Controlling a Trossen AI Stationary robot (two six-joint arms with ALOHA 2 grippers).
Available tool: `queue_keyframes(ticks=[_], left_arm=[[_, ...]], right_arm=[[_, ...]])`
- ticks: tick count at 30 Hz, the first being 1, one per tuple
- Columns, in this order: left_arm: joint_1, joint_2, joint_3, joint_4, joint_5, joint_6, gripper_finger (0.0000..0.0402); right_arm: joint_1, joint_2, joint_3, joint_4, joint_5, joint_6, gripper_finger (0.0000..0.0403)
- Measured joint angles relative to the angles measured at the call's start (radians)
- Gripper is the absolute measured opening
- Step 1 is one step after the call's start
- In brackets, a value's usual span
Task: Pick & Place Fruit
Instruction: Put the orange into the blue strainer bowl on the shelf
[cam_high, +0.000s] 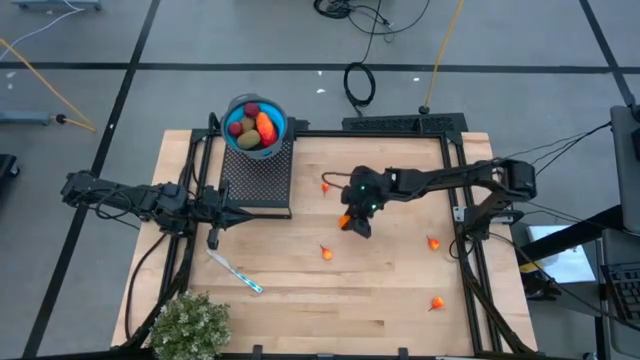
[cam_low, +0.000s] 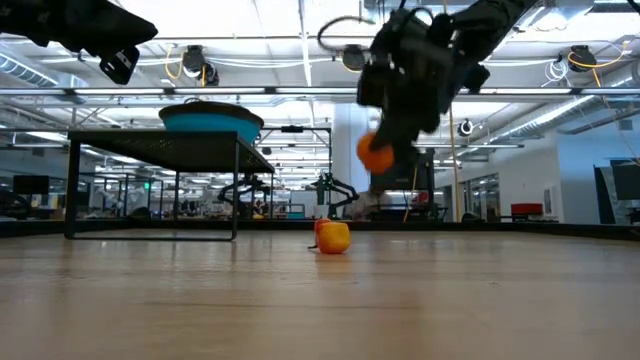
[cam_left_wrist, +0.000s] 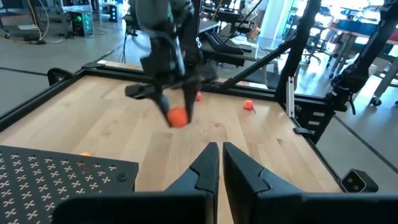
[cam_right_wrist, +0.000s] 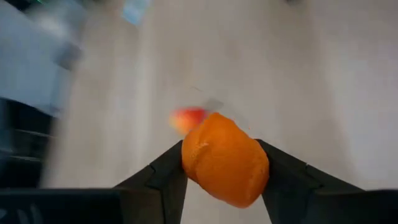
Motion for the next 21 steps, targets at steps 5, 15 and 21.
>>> queue_keyframes(ticks=[5, 15, 21], left_arm=[[0.0, 0.0, 0.0, 0.0, 0.0, 0.004, 0.0005], [0.0, 0.0, 0.0, -0.006, 0.001, 0.001, 0.0021], [0.0, 0.0, 0.0, -0.006, 0.001, 0.001, 0.0023]], right_arm=[[0.004, -0.057, 0.0, 0.194, -0.089, 0.249, 0.0162], [0.014, -0.065, 0.0, 0.672, -0.003, 0.75, 0.0162], [0.028, -0.065, 0.0, 0.931, 0.105, 0.932, 0.0162]])
